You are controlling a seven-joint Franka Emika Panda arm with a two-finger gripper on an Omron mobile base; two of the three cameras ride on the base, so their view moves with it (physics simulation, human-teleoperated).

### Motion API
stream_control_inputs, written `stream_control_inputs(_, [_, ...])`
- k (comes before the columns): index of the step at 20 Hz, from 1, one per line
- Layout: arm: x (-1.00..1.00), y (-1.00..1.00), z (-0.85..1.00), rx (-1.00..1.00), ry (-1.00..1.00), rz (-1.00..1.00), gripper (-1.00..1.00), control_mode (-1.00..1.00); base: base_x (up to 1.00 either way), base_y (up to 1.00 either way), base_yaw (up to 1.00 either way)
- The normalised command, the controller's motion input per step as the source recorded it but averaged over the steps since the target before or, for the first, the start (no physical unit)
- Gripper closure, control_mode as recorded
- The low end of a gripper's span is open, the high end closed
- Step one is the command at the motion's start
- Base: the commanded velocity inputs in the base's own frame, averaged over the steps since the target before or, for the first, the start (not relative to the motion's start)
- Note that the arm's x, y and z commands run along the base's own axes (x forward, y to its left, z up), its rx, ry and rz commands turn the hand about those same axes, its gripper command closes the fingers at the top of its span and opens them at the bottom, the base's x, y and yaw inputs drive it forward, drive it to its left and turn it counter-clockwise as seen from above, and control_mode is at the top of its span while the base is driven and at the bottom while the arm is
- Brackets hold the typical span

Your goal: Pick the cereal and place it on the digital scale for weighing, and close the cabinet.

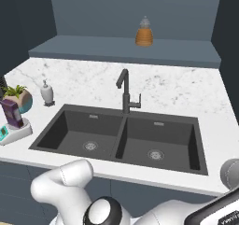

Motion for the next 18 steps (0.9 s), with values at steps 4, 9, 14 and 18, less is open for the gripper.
stream_control_inputs(4, [-0.24, 0.34, 1.0, -0.12, -0.21, 0.09, -1.0, -1.0, 0.0, 0.0, 0.0])
stream_control_inputs(9, [-0.22, 0.55, 1.0, -0.17, -0.21, 0.18, -1.0, -1.0, 0.0, 0.0, 0.0])
stream_control_inputs(14, [-0.06, 0.91, 0.78, -0.27, -0.2, 0.25, -1.0, -1.0, 0.0, 0.0, 0.0])
stream_control_inputs(18, [0.31, 1.0, 0.26, -0.31, -0.01, 0.27, -1.0, -1.0, 0.0, 0.0, 0.0])
